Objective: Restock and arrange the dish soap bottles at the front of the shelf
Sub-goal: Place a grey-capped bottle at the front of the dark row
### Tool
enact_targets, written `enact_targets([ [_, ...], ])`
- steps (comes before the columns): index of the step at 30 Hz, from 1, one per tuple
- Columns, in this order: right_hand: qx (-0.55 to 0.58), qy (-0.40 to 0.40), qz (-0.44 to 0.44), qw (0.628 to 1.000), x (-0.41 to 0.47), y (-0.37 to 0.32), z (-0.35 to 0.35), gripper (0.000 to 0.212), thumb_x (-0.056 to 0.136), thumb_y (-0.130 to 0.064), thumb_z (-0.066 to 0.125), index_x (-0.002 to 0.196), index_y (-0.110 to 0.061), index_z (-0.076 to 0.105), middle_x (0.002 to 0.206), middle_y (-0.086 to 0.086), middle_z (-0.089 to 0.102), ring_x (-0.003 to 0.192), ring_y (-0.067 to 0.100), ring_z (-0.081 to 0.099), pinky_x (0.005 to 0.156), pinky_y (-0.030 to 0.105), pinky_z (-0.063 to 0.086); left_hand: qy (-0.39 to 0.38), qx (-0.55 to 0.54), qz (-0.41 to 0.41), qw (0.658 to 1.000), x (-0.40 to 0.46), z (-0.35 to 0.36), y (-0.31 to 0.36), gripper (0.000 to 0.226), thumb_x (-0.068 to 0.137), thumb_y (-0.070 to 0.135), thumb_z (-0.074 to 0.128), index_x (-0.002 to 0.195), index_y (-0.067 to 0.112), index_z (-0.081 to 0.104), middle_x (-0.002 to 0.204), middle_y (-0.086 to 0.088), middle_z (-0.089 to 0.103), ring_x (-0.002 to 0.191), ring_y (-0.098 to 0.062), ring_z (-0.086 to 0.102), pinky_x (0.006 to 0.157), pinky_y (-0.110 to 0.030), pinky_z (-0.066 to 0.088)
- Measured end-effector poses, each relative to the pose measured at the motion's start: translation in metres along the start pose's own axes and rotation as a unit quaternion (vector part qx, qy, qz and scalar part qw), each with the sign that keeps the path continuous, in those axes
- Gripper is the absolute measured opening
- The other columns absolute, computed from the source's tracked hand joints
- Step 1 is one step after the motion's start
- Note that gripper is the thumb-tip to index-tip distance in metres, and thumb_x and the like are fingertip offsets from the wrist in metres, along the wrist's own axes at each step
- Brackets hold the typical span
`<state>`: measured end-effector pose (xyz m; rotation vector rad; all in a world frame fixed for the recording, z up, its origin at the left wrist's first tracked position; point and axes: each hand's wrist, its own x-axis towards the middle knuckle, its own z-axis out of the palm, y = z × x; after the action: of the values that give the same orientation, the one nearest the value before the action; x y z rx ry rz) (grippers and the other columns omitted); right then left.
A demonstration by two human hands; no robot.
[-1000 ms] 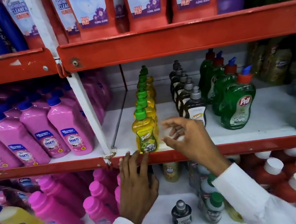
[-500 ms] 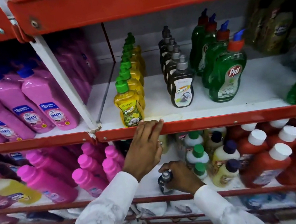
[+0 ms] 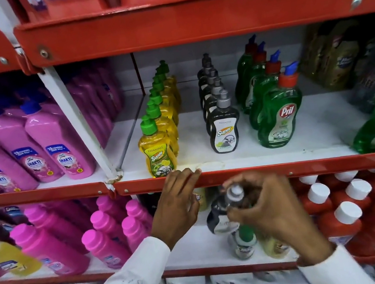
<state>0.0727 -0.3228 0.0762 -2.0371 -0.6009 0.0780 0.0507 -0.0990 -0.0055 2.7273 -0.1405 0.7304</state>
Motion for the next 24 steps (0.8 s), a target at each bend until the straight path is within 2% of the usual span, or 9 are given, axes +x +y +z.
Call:
enact_targets([
  [3, 0.030, 0.074, -0.048, 0.996, 0.010, -0.037, -0.042, 0.049, 0.048, -0.025, 0.084, 0.095, -0.038, 0.076, 0.086, -0.030, 0.076, 0.069, -0.006, 0.072, 0.063, 0.008, 0.055, 0.015, -0.009, -0.014, 1.000, 0.000, 0.006, 0.004, 0.062, 0.084, 0.009, 0.069, 0.142, 0.016, 0.048, 0.135, -0.007, 0.055, 0.130, -0.030, 0.048, 0.124, -0.045, 0.021],
  [7, 0.029, 0.143, -0.094, 0.985, 0.046, -0.058, -0.068, 0.044, 0.052, -0.024, 0.084, 0.095, -0.029, 0.078, 0.081, -0.021, 0.078, 0.055, -0.005, 0.064, 0.055, 0.008, 0.051, 0.024, -0.003, -0.027, 0.999, 0.000, 0.010, 0.008, 0.063, 0.082, 0.010, 0.072, 0.140, 0.015, 0.048, 0.133, -0.009, 0.055, 0.129, -0.032, 0.048, 0.125, -0.043, 0.020],
  [9, 0.015, 0.143, -0.094, 0.985, 0.066, -0.059, -0.070, 0.043, 0.055, -0.018, 0.088, 0.096, -0.025, 0.078, 0.075, -0.016, 0.078, 0.054, -0.007, 0.063, 0.053, 0.006, 0.048, 0.028, -0.004, -0.030, 0.999, 0.000, 0.010, 0.010, 0.064, 0.081, 0.010, 0.072, 0.140, 0.014, 0.049, 0.133, -0.010, 0.055, 0.129, -0.032, 0.046, 0.125, -0.039, 0.016],
  [11, -0.005, 0.132, -0.085, 0.988, 0.084, -0.055, -0.065, 0.045, 0.057, -0.014, 0.091, 0.099, -0.022, 0.078, 0.079, -0.012, 0.079, 0.057, -0.009, 0.065, 0.055, 0.006, 0.050, 0.030, 0.000, -0.033, 0.999, 0.000, 0.011, 0.012, 0.065, 0.080, 0.010, 0.073, 0.140, 0.014, 0.050, 0.132, -0.010, 0.056, 0.128, -0.031, 0.045, 0.125, -0.038, 0.014],
  [16, -0.050, 0.103, -0.061, 0.992, 0.109, -0.043, -0.046, 0.050, 0.057, -0.018, 0.093, 0.105, -0.019, 0.077, 0.088, -0.007, 0.079, 0.065, -0.010, 0.069, 0.060, 0.004, 0.053, 0.029, 0.013, -0.050, 0.998, -0.001, 0.014, 0.014, 0.063, 0.081, 0.012, 0.071, 0.141, 0.015, 0.049, 0.133, -0.008, 0.054, 0.131, -0.032, 0.047, 0.124, -0.049, 0.023],
  [19, -0.052, 0.095, -0.057, 0.992, 0.119, -0.041, -0.042, 0.049, 0.059, -0.019, 0.092, 0.106, -0.020, 0.077, 0.084, -0.011, 0.076, 0.065, -0.013, 0.067, 0.059, 0.002, 0.051, 0.036, 0.018, -0.055, 0.998, -0.001, 0.015, 0.017, 0.061, 0.082, 0.013, 0.069, 0.140, 0.014, 0.051, 0.133, -0.008, 0.054, 0.132, -0.032, 0.045, 0.124, -0.051, 0.024],
  [22, -0.061, 0.083, -0.055, 0.993, 0.125, -0.042, -0.041, 0.049, 0.064, -0.017, 0.089, 0.111, -0.019, 0.075, 0.087, -0.007, 0.077, 0.069, -0.006, 0.068, 0.064, 0.007, 0.051, 0.050, 0.047, -0.048, 0.996, 0.000, 0.014, 0.022, 0.058, 0.080, 0.019, 0.069, 0.136, 0.013, 0.052, 0.128, -0.009, 0.055, 0.126, -0.033, 0.047, 0.120, -0.053, 0.030],
  [24, -0.064, 0.076, -0.060, 0.993, 0.124, -0.042, -0.042, 0.050, 0.068, -0.014, 0.087, 0.116, -0.018, 0.072, 0.087, -0.008, 0.075, 0.066, -0.011, 0.065, 0.063, 0.002, 0.047, 0.059, 0.066, -0.037, 0.995, 0.003, 0.013, 0.028, 0.055, 0.080, 0.022, 0.069, 0.133, 0.012, 0.054, 0.125, -0.009, 0.057, 0.121, -0.032, 0.050, 0.117, -0.055, 0.035],
])
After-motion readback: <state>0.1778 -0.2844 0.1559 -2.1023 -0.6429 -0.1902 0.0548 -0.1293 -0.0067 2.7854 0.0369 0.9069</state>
